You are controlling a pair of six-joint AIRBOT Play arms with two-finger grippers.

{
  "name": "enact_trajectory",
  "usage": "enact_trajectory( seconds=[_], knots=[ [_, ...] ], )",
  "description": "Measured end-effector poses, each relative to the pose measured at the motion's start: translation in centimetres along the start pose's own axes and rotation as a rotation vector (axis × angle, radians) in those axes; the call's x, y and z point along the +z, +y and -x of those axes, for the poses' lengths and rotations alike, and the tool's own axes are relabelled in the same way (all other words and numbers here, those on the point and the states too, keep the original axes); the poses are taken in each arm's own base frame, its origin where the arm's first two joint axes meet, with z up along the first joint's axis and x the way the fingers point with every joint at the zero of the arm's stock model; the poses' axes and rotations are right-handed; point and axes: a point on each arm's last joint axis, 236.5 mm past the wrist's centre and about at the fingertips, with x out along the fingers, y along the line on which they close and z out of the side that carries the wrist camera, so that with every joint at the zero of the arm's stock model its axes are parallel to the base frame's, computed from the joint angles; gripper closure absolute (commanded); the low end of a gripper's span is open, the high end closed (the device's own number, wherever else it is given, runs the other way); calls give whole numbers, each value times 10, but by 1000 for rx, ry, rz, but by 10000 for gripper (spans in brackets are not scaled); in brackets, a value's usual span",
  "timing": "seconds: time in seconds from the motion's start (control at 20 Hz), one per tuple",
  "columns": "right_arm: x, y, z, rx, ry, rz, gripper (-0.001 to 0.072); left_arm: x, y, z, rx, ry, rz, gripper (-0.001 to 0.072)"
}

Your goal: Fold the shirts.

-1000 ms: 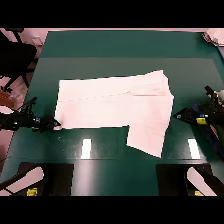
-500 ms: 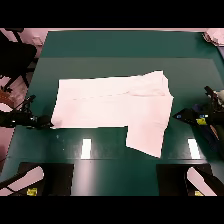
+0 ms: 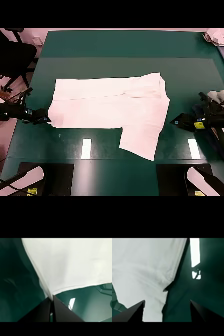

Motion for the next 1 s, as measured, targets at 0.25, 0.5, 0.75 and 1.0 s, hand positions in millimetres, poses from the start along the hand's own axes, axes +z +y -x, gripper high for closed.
enact_trajectory(
  seconds=[0.25,0.5,0.75,1.0],
  knots=[
    [-37,7,-25,40,86,-64,93,2,-5,1,-20,-3,-12,685],
    [-59,16,-37,13,110,-43,92,2,-7,2,-25,-3,-15,685],
    [-62,9,-43,-31,90,-76,93,2,-7,2,-28,-5,-16,685],
    [-72,12,-66,4,159,-110,96,2,-8,2,-31,-5,-15,685]
  ],
)
